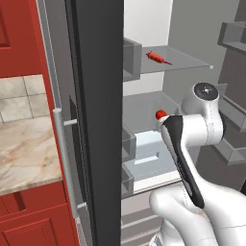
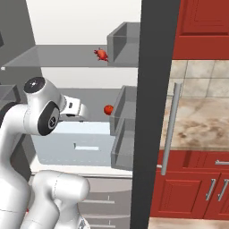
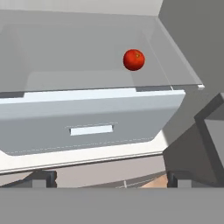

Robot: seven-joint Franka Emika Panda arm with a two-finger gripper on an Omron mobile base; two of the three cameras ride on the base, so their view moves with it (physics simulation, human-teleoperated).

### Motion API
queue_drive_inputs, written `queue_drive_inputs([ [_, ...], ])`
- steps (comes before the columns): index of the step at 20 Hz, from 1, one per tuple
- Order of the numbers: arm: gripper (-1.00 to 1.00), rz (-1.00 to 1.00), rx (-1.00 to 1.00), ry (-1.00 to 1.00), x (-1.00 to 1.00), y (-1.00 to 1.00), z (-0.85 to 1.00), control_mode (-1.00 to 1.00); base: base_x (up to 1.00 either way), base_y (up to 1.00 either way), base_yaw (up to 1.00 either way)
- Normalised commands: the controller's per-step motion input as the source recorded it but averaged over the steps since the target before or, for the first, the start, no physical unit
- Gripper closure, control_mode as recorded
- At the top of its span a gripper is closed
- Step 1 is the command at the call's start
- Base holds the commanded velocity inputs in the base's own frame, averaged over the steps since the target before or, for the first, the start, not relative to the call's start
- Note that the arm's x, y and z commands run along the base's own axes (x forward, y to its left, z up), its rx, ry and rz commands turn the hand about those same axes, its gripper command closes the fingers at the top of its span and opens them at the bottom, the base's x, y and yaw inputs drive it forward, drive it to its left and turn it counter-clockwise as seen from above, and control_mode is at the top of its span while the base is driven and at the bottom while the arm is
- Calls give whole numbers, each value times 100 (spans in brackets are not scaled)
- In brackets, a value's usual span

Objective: Take the cheese, fish, and tomato from the fridge and place them on the plate on the dining counter to create an appetizer plate.

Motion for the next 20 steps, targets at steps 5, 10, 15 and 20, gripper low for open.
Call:
queue_drive_inputs([
  [5,-100,0,0,0,0,0,0,100,0,0,0],
  [10,-100,0,1,-15,0,0,14,-100,0,0,0],
  [15,-100,0,2,-17,0,0,50,-100,0,0,0],
  [20,-100,0,1,-3,28,0,63,-100,0,0,0],
])
